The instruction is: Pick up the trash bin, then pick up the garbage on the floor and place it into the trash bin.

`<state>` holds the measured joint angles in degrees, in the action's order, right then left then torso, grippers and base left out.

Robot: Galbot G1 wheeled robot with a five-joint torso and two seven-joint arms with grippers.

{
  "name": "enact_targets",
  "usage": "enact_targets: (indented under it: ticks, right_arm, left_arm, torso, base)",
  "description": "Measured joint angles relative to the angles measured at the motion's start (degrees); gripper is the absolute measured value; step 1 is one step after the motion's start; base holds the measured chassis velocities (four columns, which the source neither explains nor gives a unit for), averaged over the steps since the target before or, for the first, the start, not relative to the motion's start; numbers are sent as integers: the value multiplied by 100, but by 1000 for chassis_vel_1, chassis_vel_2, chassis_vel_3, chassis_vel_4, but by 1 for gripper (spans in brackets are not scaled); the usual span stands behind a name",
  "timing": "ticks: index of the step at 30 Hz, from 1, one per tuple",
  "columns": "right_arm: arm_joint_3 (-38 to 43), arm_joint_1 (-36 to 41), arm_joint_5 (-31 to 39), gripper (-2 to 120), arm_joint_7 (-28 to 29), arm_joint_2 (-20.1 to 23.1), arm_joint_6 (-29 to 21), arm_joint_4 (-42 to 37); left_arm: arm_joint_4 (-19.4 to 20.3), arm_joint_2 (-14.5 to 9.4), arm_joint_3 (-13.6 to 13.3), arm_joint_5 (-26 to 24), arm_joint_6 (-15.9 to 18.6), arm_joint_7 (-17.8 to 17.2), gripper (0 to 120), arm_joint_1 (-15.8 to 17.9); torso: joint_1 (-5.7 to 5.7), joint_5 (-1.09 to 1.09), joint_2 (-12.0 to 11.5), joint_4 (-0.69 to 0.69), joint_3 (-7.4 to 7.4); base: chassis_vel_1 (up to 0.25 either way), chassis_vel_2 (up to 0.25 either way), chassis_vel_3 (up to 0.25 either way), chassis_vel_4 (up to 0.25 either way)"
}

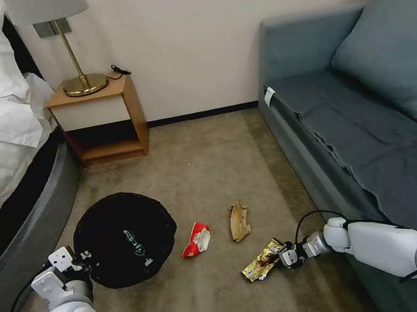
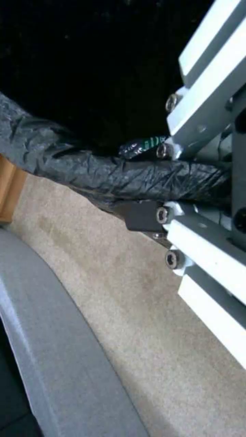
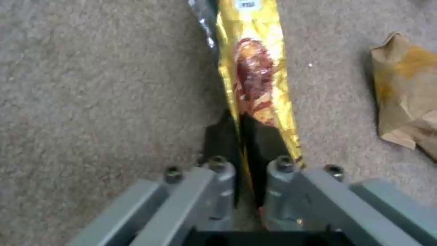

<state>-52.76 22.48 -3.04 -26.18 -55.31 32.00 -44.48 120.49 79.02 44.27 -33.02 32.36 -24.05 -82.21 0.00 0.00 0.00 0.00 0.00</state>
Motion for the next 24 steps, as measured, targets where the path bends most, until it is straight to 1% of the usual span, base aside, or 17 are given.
enact_targets:
  ticks: [1, 7, 13, 15, 19, 20, 21, 23, 24]
  right_arm:
    - [16, 6, 1, 0, 14, 2, 0, -4]
    - [106, 47, 29, 0, 64, 31, 0, -83]
    - [249, 49, 269, 0, 156, 235, -41, -507]
    - [492, 48, 349, 0, 169, 395, -10, -751]
    - [839, 53, 459, 0, 179, 527, 36, -957]
    - [1287, 105, 658, 0, 196, 650, 22, -1271]
    - [1287, 105, 658, 0, 196, 650, 22, -1271]
    - [1682, 119, 1121, 0, 262, 876, -253, -1978]
    - [1682, 119, 1121, 0, 262, 876, -253, -1978]
  left_arm:
    - [0, 1, 0, 2, 0, 0, 2, 0]
    - [5, 9, -1, 4, -1, 0, 2, 0]
    - [15, 9, 4, 2, 5, 0, 2, 9]
    - [15, 8, -11, 3, 19, -2, 2, 7]
    - [15, 8, -46, 2, 33, -4, 2, 4]
    - [16, 4, -75, -5, 60, -13, 2, 1]
    - [16, 4, -75, -5, 60, -13, 2, 1]
    - [28, -13, -116, -18, 84, -20, 2, -12]
    - [28, -13, -116, -18, 84, -20, 2, -12]
  torso:
    - [0, 0, 0, 0, 0]
    - [0, 0, 0, 0, 0]
    - [0, 1, 0, 0, 0]
    - [0, 0, 0, 0, 0]
    - [0, 0, 0, -1, 0]
    - [0, 0, 0, -1, 0]
    - [0, 0, 0, -1, 0]
    - [0, 1, 0, 0, 0]
    - [0, 1, 0, 0, 0]
  base:
    - [0, 0, 0, 0]
    - [0, 0, 0, 0]
    - [0, 0, 0, 0]
    - [0, 0, 0, 0]
    - [0, 0, 0, 0]
    - [0, 0, 0, 0]
    - [0, 0, 0, 0]
    - [0, 0, 0, 0]
    - [0, 0, 0, 0]
